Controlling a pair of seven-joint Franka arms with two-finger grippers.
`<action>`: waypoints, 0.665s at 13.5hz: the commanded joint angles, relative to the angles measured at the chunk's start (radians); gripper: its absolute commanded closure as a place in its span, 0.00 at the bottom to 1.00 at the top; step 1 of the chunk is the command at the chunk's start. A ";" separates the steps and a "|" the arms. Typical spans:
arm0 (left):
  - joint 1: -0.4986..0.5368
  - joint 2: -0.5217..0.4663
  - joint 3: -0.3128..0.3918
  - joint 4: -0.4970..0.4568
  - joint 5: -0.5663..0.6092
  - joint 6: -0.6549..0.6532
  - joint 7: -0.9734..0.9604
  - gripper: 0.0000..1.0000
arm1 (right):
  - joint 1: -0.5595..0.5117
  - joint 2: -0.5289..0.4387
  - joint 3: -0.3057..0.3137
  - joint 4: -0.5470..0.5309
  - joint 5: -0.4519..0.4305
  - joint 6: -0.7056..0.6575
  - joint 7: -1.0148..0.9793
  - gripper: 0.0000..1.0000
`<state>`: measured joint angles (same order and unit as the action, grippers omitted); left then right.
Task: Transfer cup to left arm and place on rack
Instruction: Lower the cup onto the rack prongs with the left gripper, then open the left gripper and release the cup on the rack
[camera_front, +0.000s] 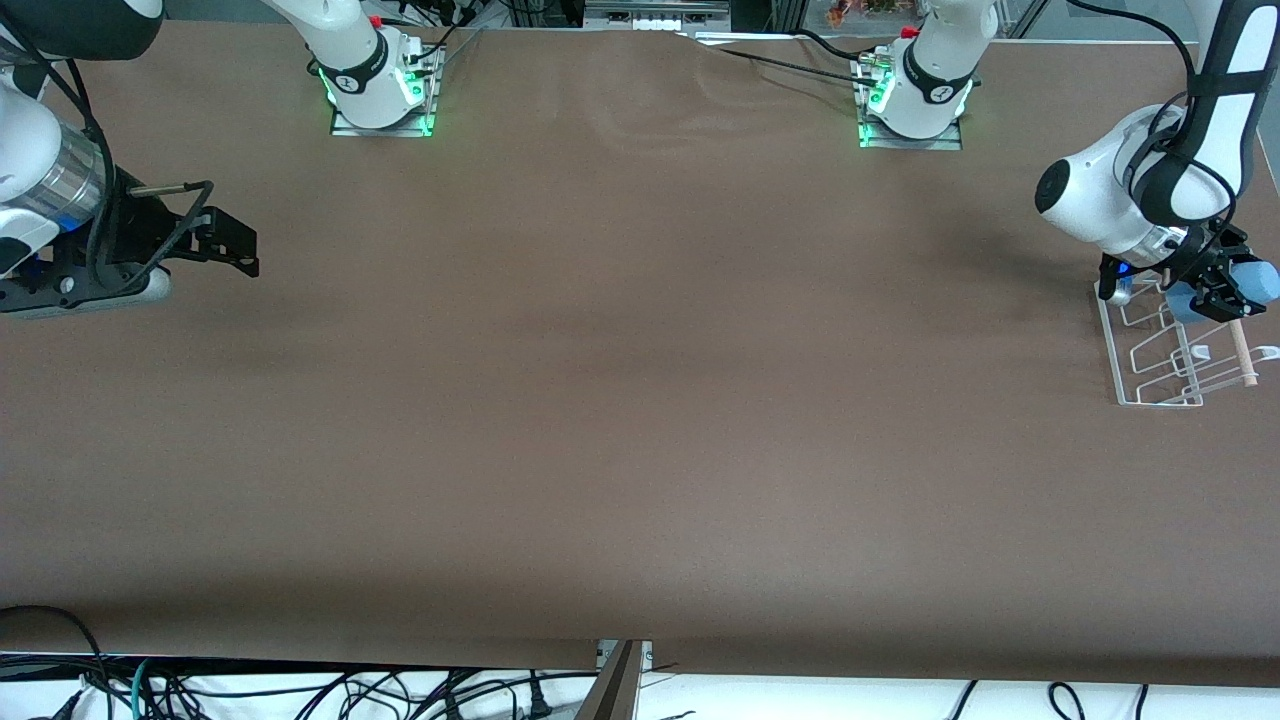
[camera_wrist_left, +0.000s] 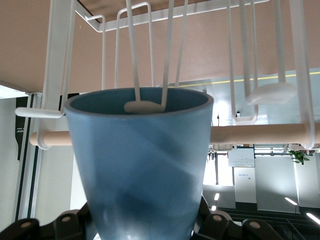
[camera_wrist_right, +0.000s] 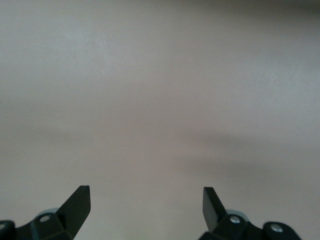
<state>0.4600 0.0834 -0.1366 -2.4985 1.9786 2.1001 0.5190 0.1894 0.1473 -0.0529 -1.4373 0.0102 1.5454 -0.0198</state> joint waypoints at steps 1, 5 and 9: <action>0.003 0.004 -0.001 0.007 0.028 0.005 -0.016 0.47 | -0.002 -0.003 0.004 0.015 0.001 -0.018 -0.011 0.01; 0.002 -0.002 -0.005 0.020 0.014 0.005 -0.007 0.00 | -0.002 -0.002 0.002 0.015 0.001 -0.018 -0.011 0.01; 0.002 -0.023 -0.011 0.033 -0.041 0.006 -0.005 0.00 | -0.002 -0.003 0.002 0.015 0.001 -0.018 -0.011 0.01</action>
<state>0.4599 0.0837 -0.1400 -2.4814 1.9732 2.1001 0.5156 0.1894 0.1473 -0.0529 -1.4373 0.0102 1.5449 -0.0198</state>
